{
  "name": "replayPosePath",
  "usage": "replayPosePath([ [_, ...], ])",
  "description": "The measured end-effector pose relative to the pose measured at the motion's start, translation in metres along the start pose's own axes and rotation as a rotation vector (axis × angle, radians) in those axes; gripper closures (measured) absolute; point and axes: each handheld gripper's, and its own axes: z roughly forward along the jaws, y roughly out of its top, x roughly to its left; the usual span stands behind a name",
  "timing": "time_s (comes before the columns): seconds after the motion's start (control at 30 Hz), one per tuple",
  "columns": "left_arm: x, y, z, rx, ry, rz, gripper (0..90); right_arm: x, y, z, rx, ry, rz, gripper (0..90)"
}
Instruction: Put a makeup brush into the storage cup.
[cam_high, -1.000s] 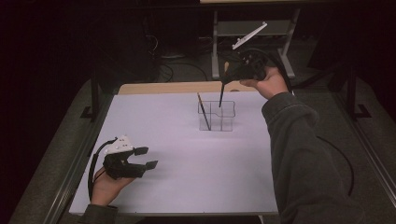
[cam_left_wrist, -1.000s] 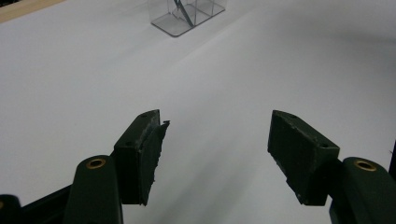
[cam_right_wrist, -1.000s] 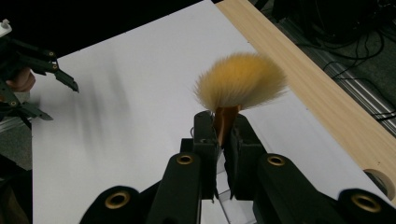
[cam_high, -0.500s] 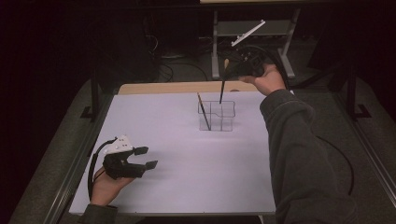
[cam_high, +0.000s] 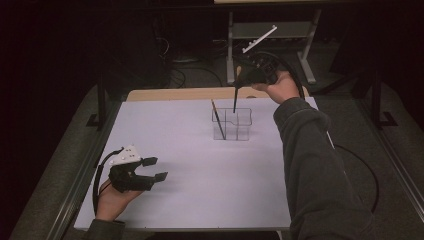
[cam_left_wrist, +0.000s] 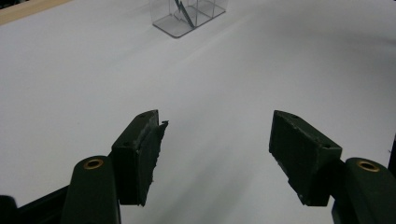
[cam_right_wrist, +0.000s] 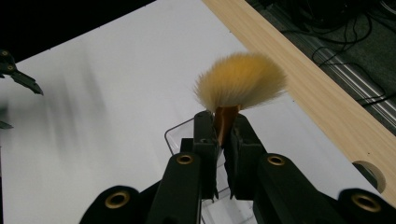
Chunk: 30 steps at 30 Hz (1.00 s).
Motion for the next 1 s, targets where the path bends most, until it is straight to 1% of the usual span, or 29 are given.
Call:
replayPosePath([
  [0.07, 0.000, 0.000, -0.001, 0.001, 0.002, 0.001, 33.2, 0.000, 0.000, 0.002, 0.004, -0.003, -0.006, 82.6],
  [0.17, 0.000, 0.000, -0.001, 0.003, 0.008, 0.001, 33.2, 0.000, 0.000, 0.005, 0.004, -0.004, -0.003, 82.6],
  [0.4, -0.001, 0.000, -0.002, -0.010, 0.011, -0.008, 32.8, 0.000, -0.003, 0.011, 0.017, -0.009, 0.000, 82.6],
  [0.5, -0.002, 0.000, -0.001, -0.010, 0.009, -0.008, 32.7, 0.000, -0.005, 0.012, 0.016, -0.009, 0.007, 82.6],
  [0.57, -0.001, 0.000, -0.002, -0.004, 0.010, 0.001, 32.4, 0.000, -0.006, 0.013, 0.016, -0.010, 0.011, 82.6],
  [0.6, -0.001, 0.000, -0.002, -0.002, 0.011, 0.001, 32.3, 0.000, -0.007, 0.013, 0.014, -0.012, 0.002, 82.6],
  [0.67, -0.002, 0.000, -0.002, -0.004, 0.010, -0.002, 32.1, -0.001, -0.007, 0.014, 0.016, -0.015, 0.000, 82.6],
  [0.7, -0.002, 0.000, -0.002, -0.008, 0.010, -0.007, 32.0, 0.000, -0.007, 0.014, 0.014, -0.014, 0.005, 82.6],
  [0.73, -0.001, 0.000, -0.002, -0.005, 0.011, 0.000, 32.0, 0.000, -0.007, 0.015, 0.012, -0.015, 0.007, 82.6],
  [0.83, -0.001, 0.000, -0.002, -0.003, 0.013, -0.003, 32.0, 0.000, -0.007, 0.016, 0.014, -0.016, 0.010, 82.6],
  [0.9, 0.000, -0.001, -0.002, 0.000, 0.011, -0.004, 31.9, 0.000, -0.008, 0.017, 0.005, -0.014, 0.010, 82.6],
  [1.0, 0.000, -0.001, -0.002, -0.001, 0.012, -0.003, 31.6, -0.001, -0.010, 0.020, 0.011, -0.018, 0.011, 82.6],
])
